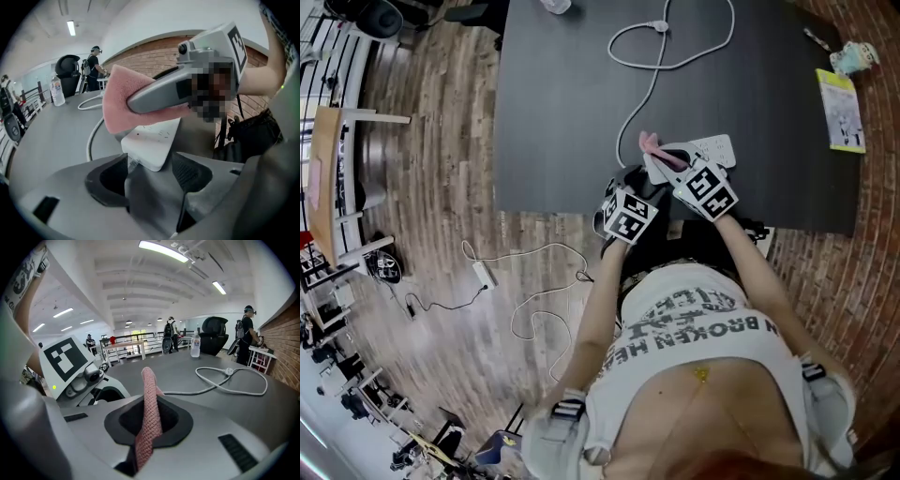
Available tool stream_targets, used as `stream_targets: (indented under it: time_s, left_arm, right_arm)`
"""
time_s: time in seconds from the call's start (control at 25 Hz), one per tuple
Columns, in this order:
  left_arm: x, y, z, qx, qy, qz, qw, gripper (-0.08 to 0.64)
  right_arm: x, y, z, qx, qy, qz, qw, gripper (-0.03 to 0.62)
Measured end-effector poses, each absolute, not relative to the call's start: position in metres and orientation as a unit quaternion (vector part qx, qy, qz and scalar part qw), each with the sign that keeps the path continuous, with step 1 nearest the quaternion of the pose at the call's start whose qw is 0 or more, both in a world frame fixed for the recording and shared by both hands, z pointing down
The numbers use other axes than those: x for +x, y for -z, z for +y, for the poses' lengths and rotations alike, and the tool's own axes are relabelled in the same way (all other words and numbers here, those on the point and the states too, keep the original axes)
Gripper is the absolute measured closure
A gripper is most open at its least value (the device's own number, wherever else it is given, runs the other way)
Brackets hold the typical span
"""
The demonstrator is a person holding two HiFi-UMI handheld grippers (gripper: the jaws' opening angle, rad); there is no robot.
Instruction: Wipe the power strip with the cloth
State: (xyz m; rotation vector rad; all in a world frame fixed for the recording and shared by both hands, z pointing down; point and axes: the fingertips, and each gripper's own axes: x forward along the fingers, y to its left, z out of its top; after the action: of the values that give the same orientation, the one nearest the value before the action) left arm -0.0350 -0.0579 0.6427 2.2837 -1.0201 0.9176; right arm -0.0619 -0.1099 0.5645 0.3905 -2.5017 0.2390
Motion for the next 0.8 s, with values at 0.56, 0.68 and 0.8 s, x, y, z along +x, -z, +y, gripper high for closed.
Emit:
stream_targets:
  time_s: [0.56,0.68,0.8]
  left_arm:
    - [-0.034,-0.663,-0.062,0.829,-0.382,-0.339,0.228,0.273]
    - [-0.034,-0.664,-0.062,0.828,-0.387,-0.335,0.229,0.273]
    - [-0.033,-0.665,-0.063,0.828,-0.391,-0.331,0.23,0.273]
  right_arm:
    - [-0.072,-0.624,-0.096,0.116,-0.105,-0.905,0.395,0.575]
    - [-0.073,-0.625,-0.096,0.111,-0.093,-0.904,0.401,0.575]
    - [-0.074,-0.624,-0.096,0.106,-0.087,-0.903,0.408,0.575]
